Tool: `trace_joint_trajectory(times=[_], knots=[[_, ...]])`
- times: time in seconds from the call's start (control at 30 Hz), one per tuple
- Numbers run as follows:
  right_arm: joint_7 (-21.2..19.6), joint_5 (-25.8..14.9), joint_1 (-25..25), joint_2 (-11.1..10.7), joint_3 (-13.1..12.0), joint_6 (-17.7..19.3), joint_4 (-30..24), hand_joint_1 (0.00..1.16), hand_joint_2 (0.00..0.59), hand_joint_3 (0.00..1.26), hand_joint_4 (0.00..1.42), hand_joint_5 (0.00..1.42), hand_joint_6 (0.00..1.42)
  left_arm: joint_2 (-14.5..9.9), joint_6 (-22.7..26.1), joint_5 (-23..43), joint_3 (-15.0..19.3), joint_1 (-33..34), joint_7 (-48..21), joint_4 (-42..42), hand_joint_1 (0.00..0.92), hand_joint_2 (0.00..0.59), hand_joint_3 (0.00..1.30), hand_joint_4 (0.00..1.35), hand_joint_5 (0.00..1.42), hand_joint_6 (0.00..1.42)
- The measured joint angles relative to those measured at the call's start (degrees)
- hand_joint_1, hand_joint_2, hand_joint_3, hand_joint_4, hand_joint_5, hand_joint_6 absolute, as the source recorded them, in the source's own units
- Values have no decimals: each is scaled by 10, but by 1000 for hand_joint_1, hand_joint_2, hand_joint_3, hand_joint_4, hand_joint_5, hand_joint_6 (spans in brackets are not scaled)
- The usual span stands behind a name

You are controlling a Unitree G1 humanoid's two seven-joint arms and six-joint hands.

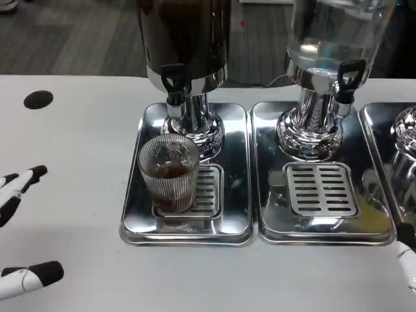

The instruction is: Grasp the cup under the faucet to collect the drink, then remove the cup.

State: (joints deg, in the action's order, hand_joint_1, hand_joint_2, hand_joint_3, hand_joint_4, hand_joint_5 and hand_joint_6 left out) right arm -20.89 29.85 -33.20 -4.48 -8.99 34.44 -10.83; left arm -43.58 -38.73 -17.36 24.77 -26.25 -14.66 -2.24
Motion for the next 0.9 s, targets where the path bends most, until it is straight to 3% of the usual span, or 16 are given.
trace_joint_trajectory(times=[0.17, 0.4, 0.9], knots=[[0, 9, 26, -1, 24, -10, 27, 834, 284, 218, 283, 287, 296, 0, -25, -32, -2, 25, 46, -60, 0, 0, 0, 0, 0, 0], [-3, 14, 87, 0, 59, -26, 81, 880, 210, 194, 267, 287, 353, 0, -40, -33, -14, 46, 54, -82, 0, 0, 0, 0, 0, 0], [-12, -3, 231, 0, 123, -36, 244, 925, 190, 145, 209, 286, 384, 0, -44, -16, -14, 44, 57, -73, 0, 0, 0, 0, 0, 0]])
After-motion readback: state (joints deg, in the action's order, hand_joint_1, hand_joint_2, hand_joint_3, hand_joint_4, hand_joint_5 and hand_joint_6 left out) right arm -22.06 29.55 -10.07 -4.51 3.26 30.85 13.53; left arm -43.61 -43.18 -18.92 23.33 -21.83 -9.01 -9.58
